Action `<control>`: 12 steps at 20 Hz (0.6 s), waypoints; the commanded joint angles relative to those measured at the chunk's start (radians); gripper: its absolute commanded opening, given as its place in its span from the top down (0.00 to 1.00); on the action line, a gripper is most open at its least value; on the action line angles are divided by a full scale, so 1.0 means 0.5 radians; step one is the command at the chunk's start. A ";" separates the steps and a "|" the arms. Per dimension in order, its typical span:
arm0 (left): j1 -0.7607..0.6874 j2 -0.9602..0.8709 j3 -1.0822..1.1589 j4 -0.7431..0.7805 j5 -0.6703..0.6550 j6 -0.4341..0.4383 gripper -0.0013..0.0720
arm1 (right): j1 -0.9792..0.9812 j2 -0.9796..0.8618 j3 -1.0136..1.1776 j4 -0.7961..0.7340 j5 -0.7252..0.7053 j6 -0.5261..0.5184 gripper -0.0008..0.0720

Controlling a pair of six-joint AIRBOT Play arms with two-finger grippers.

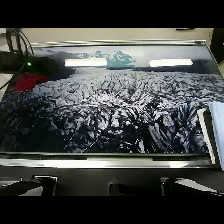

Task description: Fold the clothes and pants, and hang the long-sleeved shirts on hangers.

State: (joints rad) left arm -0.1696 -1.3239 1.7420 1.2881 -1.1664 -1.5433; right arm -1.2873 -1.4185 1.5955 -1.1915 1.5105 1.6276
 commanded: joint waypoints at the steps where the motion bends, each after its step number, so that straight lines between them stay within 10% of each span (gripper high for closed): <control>1: -0.002 -0.015 0.141 0.043 0.368 0.066 0.95 | 0.320 0.024 0.651 0.631 -0.771 -0.294 0.08; 4: -0.068 -0.150 0.233 0.900 0.446 -0.258 0.95 | 1.069 0.027 0.958 0.352 -1.001 -0.421 0.09; 6: -0.071 -0.303 0.233 1.133 0.047 -0.415 0.90 | 1.630 0.011 0.846 -0.082 -0.745 -0.220 0.09; 8: -0.017 -0.474 0.195 0.894 -0.518 -0.497 0.03 | 2.085 -0.074 0.631 -0.405 -0.271 0.067 0.09; 10: 0.018 -0.546 -0.015 0.472 -0.793 -0.259 0.01 | 2.365 -0.195 0.398 -0.299 0.065 0.073 0.09; 12: 0.014 -0.378 -0.400 0.349 -0.467 -0.346 0.01 | 2.519 -0.240 0.193 -0.189 0.118 0.085 0.09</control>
State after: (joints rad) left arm -0.1699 -1.5341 1.7077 1.5822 -1.3781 -1.7020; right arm -0.2050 -1.4979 1.8111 -1.2770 1.4258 1.6230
